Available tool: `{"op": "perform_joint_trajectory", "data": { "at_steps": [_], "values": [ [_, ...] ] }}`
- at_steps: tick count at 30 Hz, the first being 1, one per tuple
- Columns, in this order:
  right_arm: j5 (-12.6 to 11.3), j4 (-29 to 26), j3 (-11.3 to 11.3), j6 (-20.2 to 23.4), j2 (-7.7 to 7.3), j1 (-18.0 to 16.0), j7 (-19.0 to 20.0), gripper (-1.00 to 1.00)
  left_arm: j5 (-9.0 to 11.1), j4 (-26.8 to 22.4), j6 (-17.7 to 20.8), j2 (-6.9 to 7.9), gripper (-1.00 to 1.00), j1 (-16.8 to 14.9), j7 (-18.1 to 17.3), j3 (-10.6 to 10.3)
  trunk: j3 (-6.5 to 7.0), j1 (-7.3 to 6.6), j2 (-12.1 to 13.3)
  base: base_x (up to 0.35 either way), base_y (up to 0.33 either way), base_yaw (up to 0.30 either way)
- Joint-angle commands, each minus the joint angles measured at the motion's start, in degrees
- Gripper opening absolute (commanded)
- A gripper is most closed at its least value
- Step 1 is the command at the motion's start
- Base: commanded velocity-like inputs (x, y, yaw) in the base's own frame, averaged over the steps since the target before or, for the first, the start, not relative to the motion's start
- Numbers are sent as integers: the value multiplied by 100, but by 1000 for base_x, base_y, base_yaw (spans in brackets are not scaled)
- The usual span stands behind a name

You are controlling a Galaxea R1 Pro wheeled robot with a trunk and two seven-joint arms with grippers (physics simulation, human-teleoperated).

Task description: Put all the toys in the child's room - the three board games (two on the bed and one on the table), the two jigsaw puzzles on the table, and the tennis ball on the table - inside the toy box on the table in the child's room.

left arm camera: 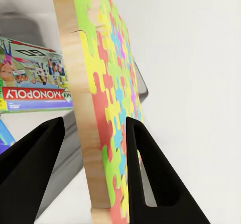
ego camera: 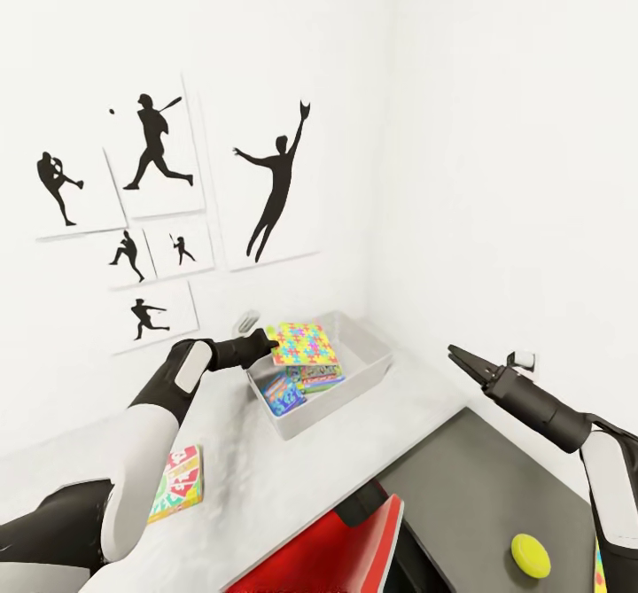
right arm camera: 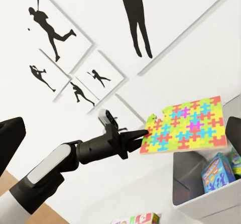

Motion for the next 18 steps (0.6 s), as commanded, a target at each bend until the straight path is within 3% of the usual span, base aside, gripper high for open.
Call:
{"op": "perform_joint_trajectory", "data": {
  "at_steps": [1, 18],
  "values": [
    [1, 0, -6, 20, -1, -6, 18, 100, -12, -1, 40, -10, -100, -7, -18, 43, -23, 4, -14, 0, 0, 0],
    [0, 40, -4, 4, -2, -6, 10, 100, -10, -1, 18, -14, -100, -10, -15, 40, -182, 4, -14, 0, 0, 0]
  ]
}}
